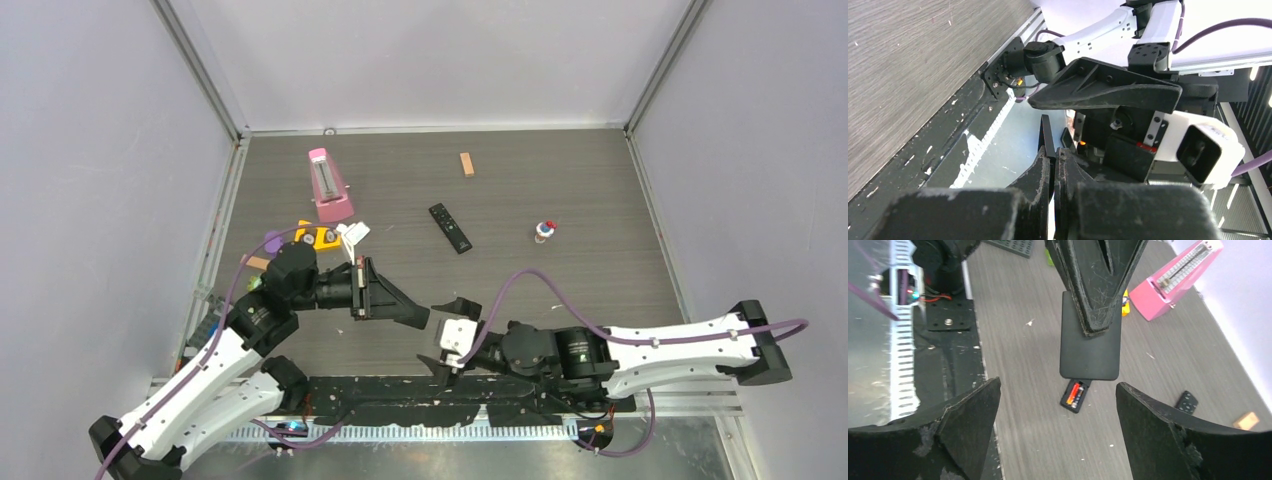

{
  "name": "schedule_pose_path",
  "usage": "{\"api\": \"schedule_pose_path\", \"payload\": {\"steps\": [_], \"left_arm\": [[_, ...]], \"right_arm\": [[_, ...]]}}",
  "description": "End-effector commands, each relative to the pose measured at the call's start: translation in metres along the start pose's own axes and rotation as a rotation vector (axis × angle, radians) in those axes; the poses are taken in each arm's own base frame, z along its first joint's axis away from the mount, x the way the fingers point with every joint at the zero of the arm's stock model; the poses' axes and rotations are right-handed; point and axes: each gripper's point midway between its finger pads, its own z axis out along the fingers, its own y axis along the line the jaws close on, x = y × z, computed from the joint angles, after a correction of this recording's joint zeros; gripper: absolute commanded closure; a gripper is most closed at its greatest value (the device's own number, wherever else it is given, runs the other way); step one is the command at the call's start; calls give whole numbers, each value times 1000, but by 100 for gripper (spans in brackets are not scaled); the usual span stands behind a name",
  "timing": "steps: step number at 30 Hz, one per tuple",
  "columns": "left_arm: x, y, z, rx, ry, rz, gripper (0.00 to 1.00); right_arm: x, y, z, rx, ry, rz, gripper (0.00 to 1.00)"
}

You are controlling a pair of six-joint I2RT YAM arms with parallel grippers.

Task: Load the batteries into the remote control
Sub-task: Adjust the battery cover.

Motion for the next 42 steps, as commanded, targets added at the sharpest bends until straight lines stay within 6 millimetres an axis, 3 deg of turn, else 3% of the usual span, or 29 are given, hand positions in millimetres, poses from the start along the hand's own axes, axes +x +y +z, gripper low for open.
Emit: {"api": "schedule_pose_path", "payload": {"steps": [1, 10, 15, 20, 32, 38, 42], "left_arm": [[6, -9, -4, 36, 23, -19, 100], [13, -4, -7, 18, 51, 10, 100], [14, -1, -6, 12, 64, 13, 100], [15, -3, -6, 30, 75, 15, 100], [20, -8, -11, 51, 75, 26, 100], [20, -14, -15, 63, 66, 40, 100], [20, -12, -15, 57, 66, 34, 100]], "right_arm": [[-30, -28, 9, 174, -65, -49, 8], [-29, -34, 14, 213, -26, -68, 9], [-35, -19, 13, 106, -31, -85, 19], [-23, -8, 18, 51, 43, -102, 30], [-22, -10, 21, 39, 16, -71, 33], [-26, -1, 22, -23, 15, -67, 45], [-27, 1, 21, -34, 13, -54, 58]]}}
